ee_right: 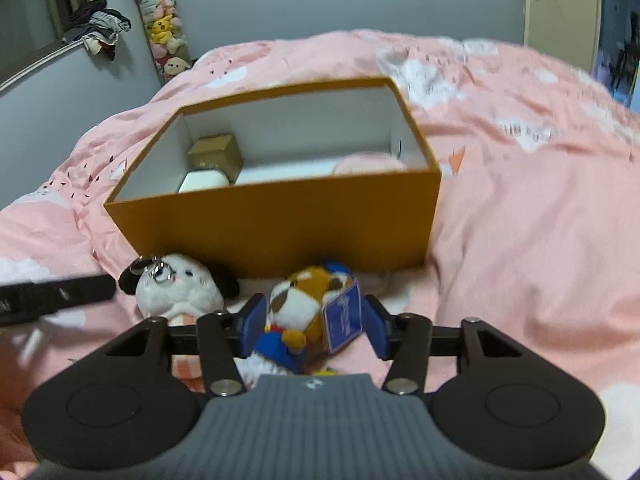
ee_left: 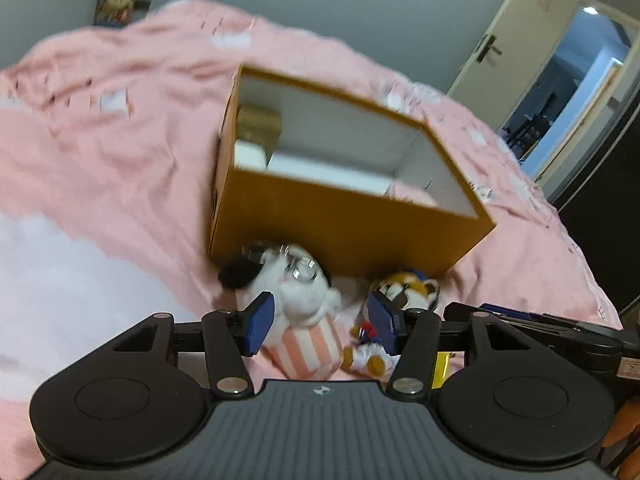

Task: Organize objects
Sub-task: 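Grasp the white dog plush with the left tool while the right grasps the brown dog plush, then lift both plush toys over the orange box, then lower the plush toys into the orange box and open both tools, then withdraw both tools toward the yellow tape measure and orange crocheted fruit, then grasp the yellow tape measure with the left tool while the right grasps the orange crocheted fruit, then carry the tape measure and crocheted fruit over the orange box, then release the crocheted fruit with the right tool while the left lowers the tape measure into the box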

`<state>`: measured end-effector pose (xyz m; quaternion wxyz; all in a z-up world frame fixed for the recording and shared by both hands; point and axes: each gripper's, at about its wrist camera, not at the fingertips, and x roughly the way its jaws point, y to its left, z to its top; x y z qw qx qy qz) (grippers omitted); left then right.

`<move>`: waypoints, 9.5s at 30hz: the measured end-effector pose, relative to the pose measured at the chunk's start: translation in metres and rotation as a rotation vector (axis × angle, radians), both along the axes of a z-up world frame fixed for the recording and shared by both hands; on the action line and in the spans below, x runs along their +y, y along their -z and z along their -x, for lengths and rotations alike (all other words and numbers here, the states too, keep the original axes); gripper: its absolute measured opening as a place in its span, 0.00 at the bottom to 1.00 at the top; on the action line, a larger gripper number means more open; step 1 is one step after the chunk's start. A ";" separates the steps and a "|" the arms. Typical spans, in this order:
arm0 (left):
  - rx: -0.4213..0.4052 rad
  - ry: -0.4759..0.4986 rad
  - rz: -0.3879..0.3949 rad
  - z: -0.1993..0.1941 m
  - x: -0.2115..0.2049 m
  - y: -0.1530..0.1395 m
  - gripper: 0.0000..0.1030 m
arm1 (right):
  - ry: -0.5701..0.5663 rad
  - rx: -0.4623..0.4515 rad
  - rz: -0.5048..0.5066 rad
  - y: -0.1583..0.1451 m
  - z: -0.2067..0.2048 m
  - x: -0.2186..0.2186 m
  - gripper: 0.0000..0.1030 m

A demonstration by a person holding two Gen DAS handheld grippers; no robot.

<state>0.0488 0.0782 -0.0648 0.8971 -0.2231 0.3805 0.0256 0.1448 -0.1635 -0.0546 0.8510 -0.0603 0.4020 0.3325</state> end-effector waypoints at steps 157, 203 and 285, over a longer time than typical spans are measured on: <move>-0.183 0.156 -0.160 -0.088 -0.028 -0.069 0.49 | -0.188 -0.099 -0.016 -0.073 -0.094 0.052 0.49; 0.154 0.482 0.007 -0.046 -0.118 0.043 0.57 | -0.032 -0.003 0.135 -0.015 0.025 -0.077 0.37; 0.019 0.203 0.059 -0.221 -0.002 -0.018 0.55 | -0.502 -0.566 0.585 0.016 -0.182 0.132 0.43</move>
